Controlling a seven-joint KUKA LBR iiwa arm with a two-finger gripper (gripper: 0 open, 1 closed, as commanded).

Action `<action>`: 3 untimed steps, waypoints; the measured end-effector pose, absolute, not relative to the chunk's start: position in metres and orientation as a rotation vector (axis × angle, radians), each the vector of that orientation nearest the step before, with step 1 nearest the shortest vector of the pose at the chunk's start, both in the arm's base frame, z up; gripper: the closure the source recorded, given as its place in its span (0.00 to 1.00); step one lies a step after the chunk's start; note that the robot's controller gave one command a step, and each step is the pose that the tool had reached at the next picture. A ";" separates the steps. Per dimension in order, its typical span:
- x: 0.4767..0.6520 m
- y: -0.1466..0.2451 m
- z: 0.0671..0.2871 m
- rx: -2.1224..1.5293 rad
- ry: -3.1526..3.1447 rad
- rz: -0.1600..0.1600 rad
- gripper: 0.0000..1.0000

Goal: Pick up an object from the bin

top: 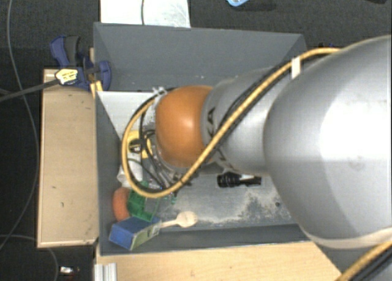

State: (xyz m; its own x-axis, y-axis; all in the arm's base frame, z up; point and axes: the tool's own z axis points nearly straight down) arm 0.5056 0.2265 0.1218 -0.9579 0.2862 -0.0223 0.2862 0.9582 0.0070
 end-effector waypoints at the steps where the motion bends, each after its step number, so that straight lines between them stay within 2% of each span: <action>1: 0.497 0.230 0.084 0.928 3.002 -0.023 0.00; 2: 0.507 0.239 0.072 0.621 3.070 -0.042 1.00; 3: 0.507 0.239 0.072 0.621 3.070 -0.042 1.00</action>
Offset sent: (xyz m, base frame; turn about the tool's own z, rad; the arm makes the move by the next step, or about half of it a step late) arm -0.0003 0.0263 -0.0518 0.1023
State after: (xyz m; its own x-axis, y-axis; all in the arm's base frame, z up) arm 0.5065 0.2393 0.0719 -0.9213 0.3886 -0.0141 0.3888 0.9210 -0.0246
